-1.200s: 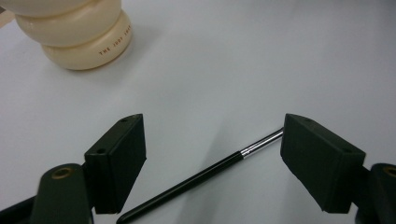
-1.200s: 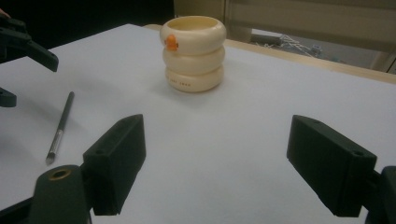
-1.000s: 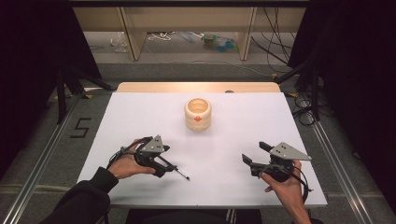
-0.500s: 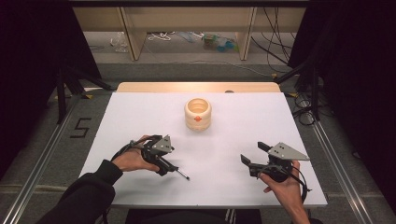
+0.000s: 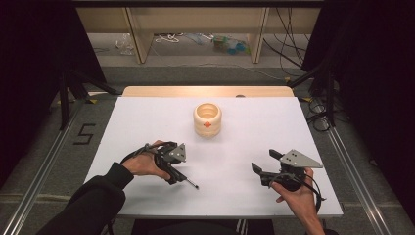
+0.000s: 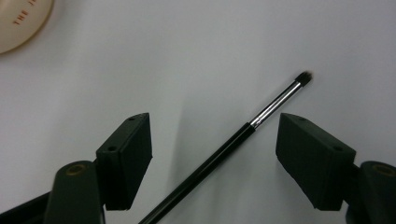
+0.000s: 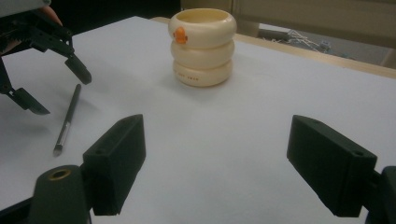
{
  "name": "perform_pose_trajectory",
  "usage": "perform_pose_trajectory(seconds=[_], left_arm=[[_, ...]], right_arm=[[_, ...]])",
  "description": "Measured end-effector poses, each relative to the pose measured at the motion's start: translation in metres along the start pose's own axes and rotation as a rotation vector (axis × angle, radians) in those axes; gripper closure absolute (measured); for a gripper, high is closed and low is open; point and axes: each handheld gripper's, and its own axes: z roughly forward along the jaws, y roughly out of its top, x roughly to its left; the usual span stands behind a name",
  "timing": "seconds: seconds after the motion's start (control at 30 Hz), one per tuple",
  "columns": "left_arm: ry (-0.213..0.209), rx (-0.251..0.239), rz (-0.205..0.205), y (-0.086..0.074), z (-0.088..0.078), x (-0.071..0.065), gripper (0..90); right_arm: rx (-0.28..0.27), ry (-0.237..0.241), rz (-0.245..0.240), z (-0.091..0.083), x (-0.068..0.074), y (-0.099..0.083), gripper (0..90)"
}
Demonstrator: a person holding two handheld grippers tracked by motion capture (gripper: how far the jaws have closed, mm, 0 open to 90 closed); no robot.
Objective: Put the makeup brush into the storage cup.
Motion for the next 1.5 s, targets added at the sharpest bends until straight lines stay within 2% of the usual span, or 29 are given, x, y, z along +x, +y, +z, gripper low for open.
perform_pose_trajectory(seconds=[0.07, 0.1, 0.2, 0.23, 0.33, 0.43, 0.47, 0.5, 0.53, 0.63, 0.7, 0.73, 0.77, 0.83, 1.07, 1.1, 1.13, 1.2, 1.23, 1.27, 1.3, 1.33, 1.4, 1.43, 1.5], left_arm=[[-0.001, 0.024, 0.005, 0.001, 0.001, -0.001, 27.1], [-0.005, 0.036, 0.021, 0.003, 0.001, -0.001, 27.2], [-0.016, 0.04, 0.035, 0.006, 0.002, -0.002, 28.0], [-0.018, 0.043, 0.031, 0.006, 0.004, -0.003, 29.1], [-0.028, 0.092, 0.07, 0.007, 0.01, 0.0, 28.9], [-0.033, 0.081, 0.054, 0.006, 0.012, -0.001, 30.4], [-0.034, 0.078, 0.058, 0.007, 0.013, -0.002, 30.4], [-0.034, 0.08, 0.059, 0.007, 0.013, -0.002, 30.6], [-0.031, 0.087, 0.073, 0.008, 0.012, -0.001, 30.6], [-0.038, 0.085, 0.065, 0.008, 0.011, -0.001, 32.5], [-0.048, 0.11, 0.095, 0.009, 0.011, 0.0, 33.6], [-0.053, 0.12, 0.093, 0.008, 0.011, 0.0, 35.1], [-0.046, 0.105, 0.078, 0.007, 0.013, -0.001, 35.1], [-0.038, 0.121, 0.09, 0.007, 0.013, 0.0, 36.1], [-0.05, 0.13, 0.083, 0.007, 0.015, 0.0, 42.1], [-0.045, 0.141, 0.113, 0.009, 0.014, 0.002, 42.4], [-0.043, 0.157, 0.131, 0.01, 0.013, 0.002, 44.0], [-0.036, 0.143, 0.124, 0.01, 0.014, 0.0, 45.4], [-0.04, 0.156, 0.147, 0.012, 0.012, 0.001, 46.5], [-0.052, 0.147, 0.14, 0.012, 0.014, -0.001, 49.6], [-0.052, 0.147, 0.14, 0.012, 0.014, -0.001, 50.8], [-0.047, 0.163, 0.137, 0.012, 0.015, -0.001, 51.3], [-0.056, 0.16, 0.136, 0.011, 0.015, -0.001, 52.2], [-0.059, 0.165, 0.141, 0.011, 0.014, -0.001, 54.0], [-0.066, 0.169, 0.139, 0.012, 0.015, -0.001, 57.1]], right_arm=[[0.0, -0.002, 0.003, 0.0, 0.0, 0.0, 20.4], [0.02, -0.001, 0.0, -0.001, -0.001, 0.001, 20.4], [0.03, 0.002, 0.002, -0.002, -0.001, 0.001, 20.4], [0.0, -0.004, -0.014, 0.0, -0.001, 0.001, 20.4], [-0.011, 0.006, -0.013, 0.002, -0.001, -0.001, 20.5], [0.017, -0.002, -0.018, -0.001, -0.001, 0.001, 20.5], [-0.001, 0.003, -0.016, 0.001, -0.001, 0.0, 20.5], [0.003, 0.003, -0.017, 0.001, -0.001, 0.0, 20.5], [0.024, 0.015, 0.002, 0.0, 0.001, 0.0, 20.5], [0.022, 0.017, -0.008, 0.001, 0.001, 0.0, 20.6], [0.015, 0.012, -0.015, 0.001, 0.0, 0.0, 20.6], [0.02, 0.012, -0.021, 0.001, -0.001, -0.001, 20.6], [0.02, 0.012, -0.021, 0.001, -0.001, -0.001, 20.6], [0.017, 0.012, -0.013, 0.001, 0.0, 0.0, 20.6], [0.017, 0.016, -0.023, 0.002, 0.0, 0.0, 20.9], [0.037, 0.023, -0.01, 0.001, 0.001, -0.001, 20.9], [0.025, 0.025, -0.013, 0.002, 0.001, -0.001, 20.9], [0.006, 0.019, -0.025, 0.003, 0.0, -0.002, 20.9], [0.002, 0.02, -0.018, 0.003, 0.0, -0.001, 21.0], [0.011, 0.023, -0.018, 0.003, 0.001, -0.001, 21.1], [0.047, 0.02, -0.014, 0.001, 0.001, -0.001, 21.1], [0.023, 0.02, -0.017, 0.002, 0.001, -0.002, 21.2], [0.006, 0.019, -0.026, 0.003, 0.001, -0.002, 21.3], [0.029, 0.024, -0.012, 0.001, 0.002, -0.001, 21.4], [0.028, 0.017, -0.025, 0.002, 0.001, -0.001, 21.4]])
